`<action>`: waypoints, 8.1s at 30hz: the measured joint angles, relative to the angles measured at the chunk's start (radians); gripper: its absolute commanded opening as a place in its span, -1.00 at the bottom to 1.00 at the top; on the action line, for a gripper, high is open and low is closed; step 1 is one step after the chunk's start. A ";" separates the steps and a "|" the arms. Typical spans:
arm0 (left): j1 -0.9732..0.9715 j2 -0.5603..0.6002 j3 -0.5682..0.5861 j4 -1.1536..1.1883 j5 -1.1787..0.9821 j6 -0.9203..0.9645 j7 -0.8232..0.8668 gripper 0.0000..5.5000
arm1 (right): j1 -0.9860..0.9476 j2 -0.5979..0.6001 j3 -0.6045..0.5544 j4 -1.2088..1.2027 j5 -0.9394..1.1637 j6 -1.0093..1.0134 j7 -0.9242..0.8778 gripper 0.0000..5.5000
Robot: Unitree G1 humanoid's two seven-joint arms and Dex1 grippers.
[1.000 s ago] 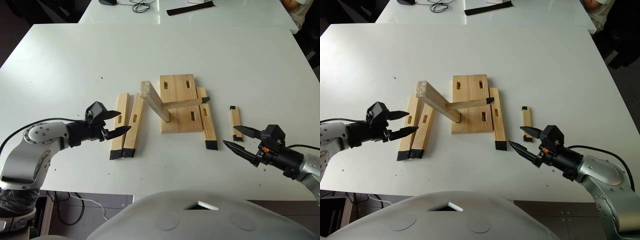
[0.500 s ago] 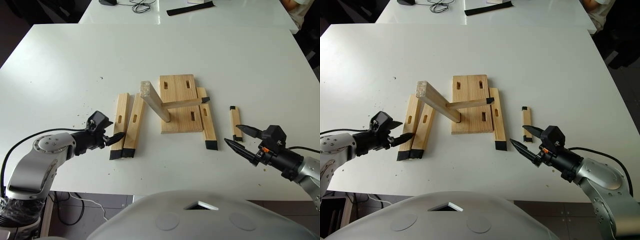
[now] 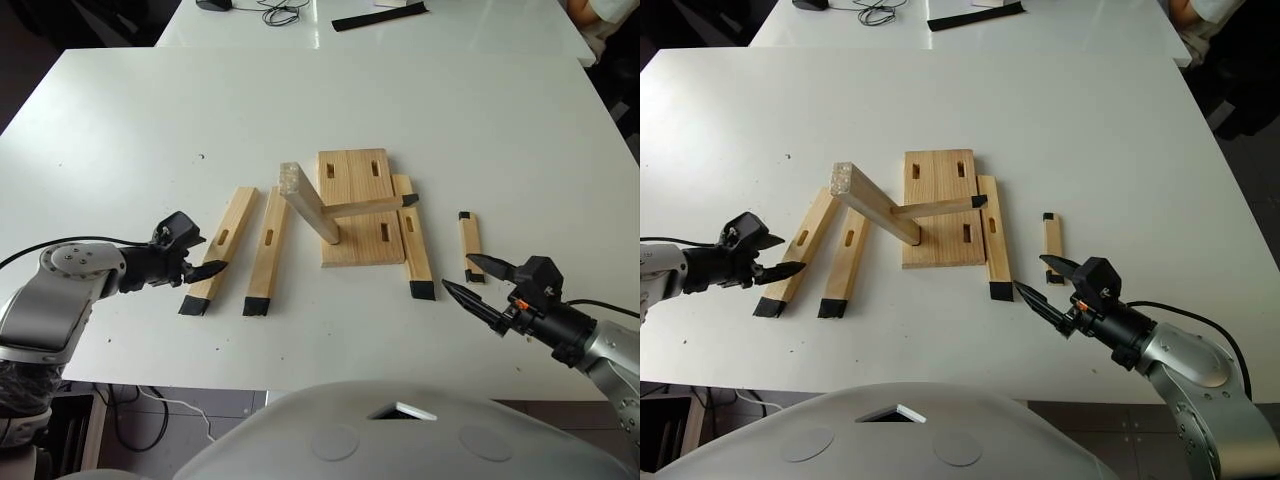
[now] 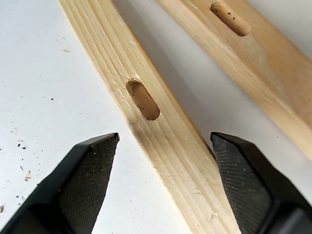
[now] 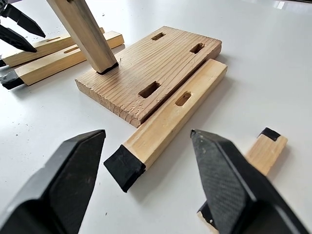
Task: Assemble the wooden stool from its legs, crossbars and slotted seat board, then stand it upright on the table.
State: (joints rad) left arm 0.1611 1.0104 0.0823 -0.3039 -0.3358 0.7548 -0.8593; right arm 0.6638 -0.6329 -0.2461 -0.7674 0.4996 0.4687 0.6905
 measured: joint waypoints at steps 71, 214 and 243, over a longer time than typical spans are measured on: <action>-0.778 -0.346 0.019 -0.194 -0.813 0.227 -0.043 -0.26 | -0.877 -0.279 -0.144 0.183 1.143 0.318 -0.052 0.17; -0.413 -0.151 -0.200 0.098 -0.257 -0.114 -0.449 0.28 | -0.573 -0.300 0.228 0.130 0.095 -0.125 0.270 -0.26; -0.401 -0.195 -0.212 0.067 -0.234 -0.120 -0.407 0.28 | -0.771 -0.347 0.340 0.334 0.144 -0.125 0.448 -0.26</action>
State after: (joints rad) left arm -0.2397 0.8159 -0.1300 -0.2373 -0.5694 0.6348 -1.2667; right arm -0.1077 -0.9798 0.0938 -0.4337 0.6437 0.3441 1.1389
